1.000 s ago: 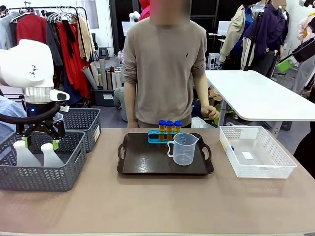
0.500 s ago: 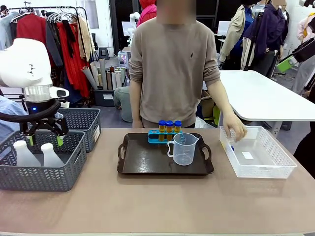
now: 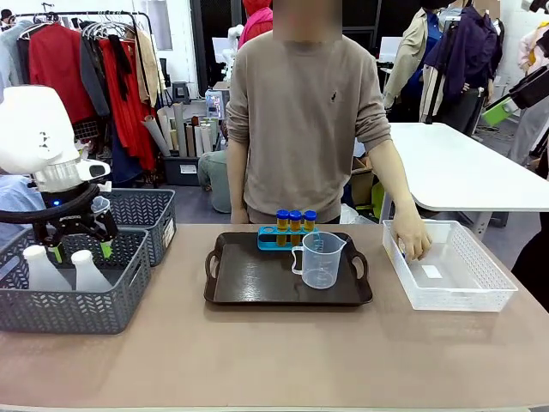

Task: Prepare the laboratory tools.
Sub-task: Pick up one Small flask and place it on the Handle tray.

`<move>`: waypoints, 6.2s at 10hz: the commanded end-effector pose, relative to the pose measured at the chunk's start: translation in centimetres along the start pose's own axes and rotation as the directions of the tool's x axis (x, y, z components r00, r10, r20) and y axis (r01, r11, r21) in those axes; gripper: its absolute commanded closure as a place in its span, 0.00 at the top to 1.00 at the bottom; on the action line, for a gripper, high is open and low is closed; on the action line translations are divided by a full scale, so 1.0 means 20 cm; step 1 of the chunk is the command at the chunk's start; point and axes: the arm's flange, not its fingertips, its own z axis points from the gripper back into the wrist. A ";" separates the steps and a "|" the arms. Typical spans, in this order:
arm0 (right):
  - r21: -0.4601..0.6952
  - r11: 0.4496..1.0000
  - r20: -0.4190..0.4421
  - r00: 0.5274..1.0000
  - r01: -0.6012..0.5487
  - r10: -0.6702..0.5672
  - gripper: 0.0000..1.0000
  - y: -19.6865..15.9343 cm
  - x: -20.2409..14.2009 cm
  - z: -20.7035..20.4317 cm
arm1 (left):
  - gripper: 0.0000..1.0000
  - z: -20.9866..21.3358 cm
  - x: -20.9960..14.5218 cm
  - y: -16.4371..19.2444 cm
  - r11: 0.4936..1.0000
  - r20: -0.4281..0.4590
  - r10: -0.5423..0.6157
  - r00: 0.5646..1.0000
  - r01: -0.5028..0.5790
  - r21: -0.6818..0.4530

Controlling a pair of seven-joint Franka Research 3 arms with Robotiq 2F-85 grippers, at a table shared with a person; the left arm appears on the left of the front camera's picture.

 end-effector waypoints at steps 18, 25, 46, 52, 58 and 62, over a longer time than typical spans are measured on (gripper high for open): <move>0.009 1.000 0.017 1.000 -0.011 0.011 1.00 0.00 0.01 0.00 | 0.00 0.59 0.08 -0.07 0.984 0.052 -0.114 0.992 0.106 0.143; 0.009 1.000 0.017 1.000 -0.011 0.011 1.00 0.00 0.01 0.00 | 0.00 1.74 0.08 -0.35 0.945 0.186 -0.307 0.933 0.274 0.181; 0.009 1.000 0.017 1.000 -0.011 0.011 1.00 0.00 0.01 0.00 | 0.00 1.36 -0.18 -0.83 0.894 0.144 -0.431 0.891 0.443 -0.069; 0.009 1.000 0.017 1.000 -0.011 0.011 1.00 0.00 0.01 0.00 | 0.00 1.45 -0.26 -0.46 0.941 0.189 -0.327 0.926 0.338 -0.025; 0.009 1.000 0.017 1.000 -0.011 0.011 1.00 0.00 0.01 0.00 | 0.00 1.51 -0.23 -0.46 0.936 0.173 -0.339 0.925 0.349 -0.034; 0.009 1.000 0.017 1.000 -0.011 0.011 1.00 0.00 0.01 0.00 | 0.00 1.42 -0.22 -0.60 0.929 0.157 -0.367 0.917 0.369 0.019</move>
